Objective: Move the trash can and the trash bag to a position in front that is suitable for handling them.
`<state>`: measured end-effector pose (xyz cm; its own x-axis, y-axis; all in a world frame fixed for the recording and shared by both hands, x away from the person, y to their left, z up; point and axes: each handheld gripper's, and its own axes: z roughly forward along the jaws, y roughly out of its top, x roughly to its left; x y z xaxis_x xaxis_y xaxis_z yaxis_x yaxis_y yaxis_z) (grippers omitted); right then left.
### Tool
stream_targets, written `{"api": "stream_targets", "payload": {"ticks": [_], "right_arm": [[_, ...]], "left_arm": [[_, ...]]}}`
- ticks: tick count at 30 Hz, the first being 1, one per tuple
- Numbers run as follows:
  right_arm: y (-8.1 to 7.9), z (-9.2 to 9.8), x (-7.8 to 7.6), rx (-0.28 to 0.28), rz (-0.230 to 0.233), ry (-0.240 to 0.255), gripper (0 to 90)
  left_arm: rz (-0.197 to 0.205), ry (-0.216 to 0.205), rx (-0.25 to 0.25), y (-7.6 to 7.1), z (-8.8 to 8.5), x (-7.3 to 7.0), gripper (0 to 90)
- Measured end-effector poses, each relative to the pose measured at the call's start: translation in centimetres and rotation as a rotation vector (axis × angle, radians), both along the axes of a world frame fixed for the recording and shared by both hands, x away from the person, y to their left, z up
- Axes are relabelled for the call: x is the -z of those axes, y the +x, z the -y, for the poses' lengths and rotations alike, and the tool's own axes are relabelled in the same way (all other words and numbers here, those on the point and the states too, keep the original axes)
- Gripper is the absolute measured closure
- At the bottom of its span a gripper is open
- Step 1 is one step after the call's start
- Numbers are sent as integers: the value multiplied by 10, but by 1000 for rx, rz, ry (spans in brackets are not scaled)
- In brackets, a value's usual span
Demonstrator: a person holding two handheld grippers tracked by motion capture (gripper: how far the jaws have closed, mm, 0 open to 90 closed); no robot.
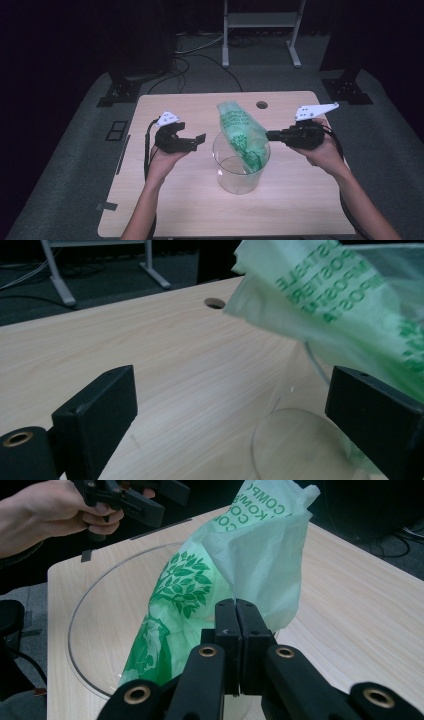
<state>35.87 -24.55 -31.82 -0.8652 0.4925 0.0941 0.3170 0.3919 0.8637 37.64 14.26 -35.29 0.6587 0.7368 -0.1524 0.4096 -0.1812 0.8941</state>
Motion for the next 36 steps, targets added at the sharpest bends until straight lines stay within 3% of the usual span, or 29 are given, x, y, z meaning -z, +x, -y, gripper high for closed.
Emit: {"api": "stream_targets", "payload": {"ticks": [10, 13, 17, 23, 27, 33, 36], "right_arm": [[3, 2, -2, 11, 6, -4, 895], [4, 2, -2, 11, 8, -3, 896], [5, 3, -3, 12, 10, -5, 895], [5, 5, -3, 16, 13, -5, 895], [5, 5, -4, 17, 15, -4, 895], [4, 7, -5, 21, 17, -4, 895], [4, 9, -6, 26, 21, -4, 895]], "left_arm": [[-21, -15, 99, 23, 37, -27, 126], [-52, -37, 108, 32, 44, -30, 143], [-88, -83, 101, 42, 48, -32, 236], [-113, -74, 63, 55, 52, -29, 417], [-112, -88, 74, 59, 54, -27, 565], [-95, -73, 103, 58, 56, -24, 868], [-93, -84, 131, 57, 55, -25, 900]]}}
